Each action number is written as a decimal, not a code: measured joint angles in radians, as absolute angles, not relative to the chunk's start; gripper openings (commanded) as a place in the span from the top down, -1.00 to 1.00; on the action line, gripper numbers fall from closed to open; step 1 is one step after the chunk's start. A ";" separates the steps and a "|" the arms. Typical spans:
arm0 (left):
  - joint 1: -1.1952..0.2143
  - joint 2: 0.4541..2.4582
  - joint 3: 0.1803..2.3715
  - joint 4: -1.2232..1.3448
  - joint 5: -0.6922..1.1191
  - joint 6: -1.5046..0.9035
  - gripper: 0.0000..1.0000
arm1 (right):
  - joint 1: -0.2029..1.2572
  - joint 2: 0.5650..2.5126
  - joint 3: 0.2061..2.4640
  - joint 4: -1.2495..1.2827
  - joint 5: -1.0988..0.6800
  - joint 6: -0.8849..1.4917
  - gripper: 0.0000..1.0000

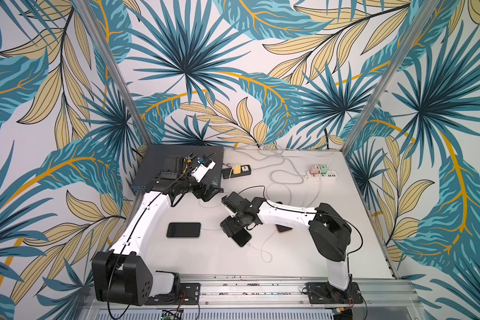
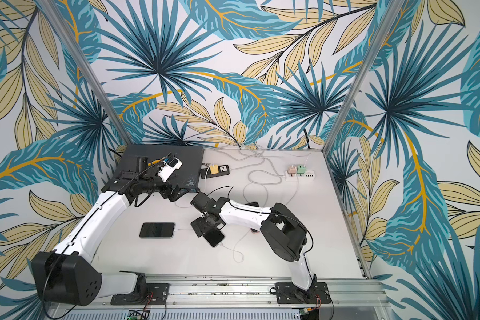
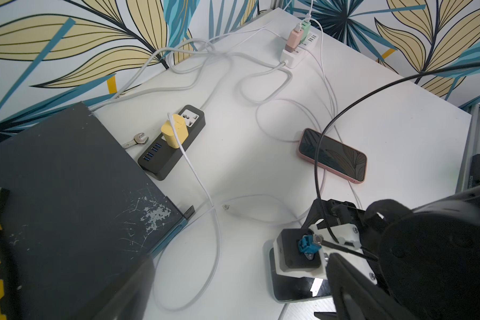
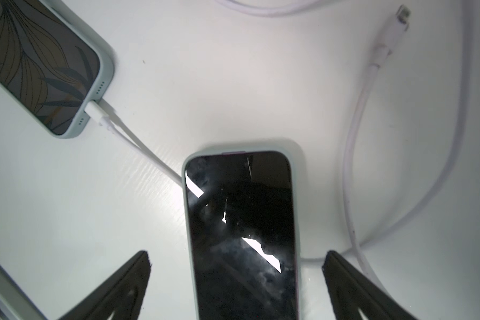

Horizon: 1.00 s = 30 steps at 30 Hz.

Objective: Unplug the charging cable from the phone
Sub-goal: Pick up the phone at the center of the board.

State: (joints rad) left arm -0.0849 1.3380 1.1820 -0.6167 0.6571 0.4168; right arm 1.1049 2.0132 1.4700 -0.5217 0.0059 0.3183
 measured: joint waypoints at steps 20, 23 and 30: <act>-0.062 1.339 1.182 -0.611 0.649 0.411 -1.00 | 1.111 2.130 1.571 -0.602 0.050 0.318 -0.88; -0.060 1.339 1.182 -0.609 0.649 0.411 -1.00 | 1.119 2.136 1.573 -0.605 0.059 0.315 -0.88; -0.057 1.339 1.182 -0.608 0.646 0.410 -1.00 | 1.129 2.148 1.587 -0.619 0.083 0.310 -0.77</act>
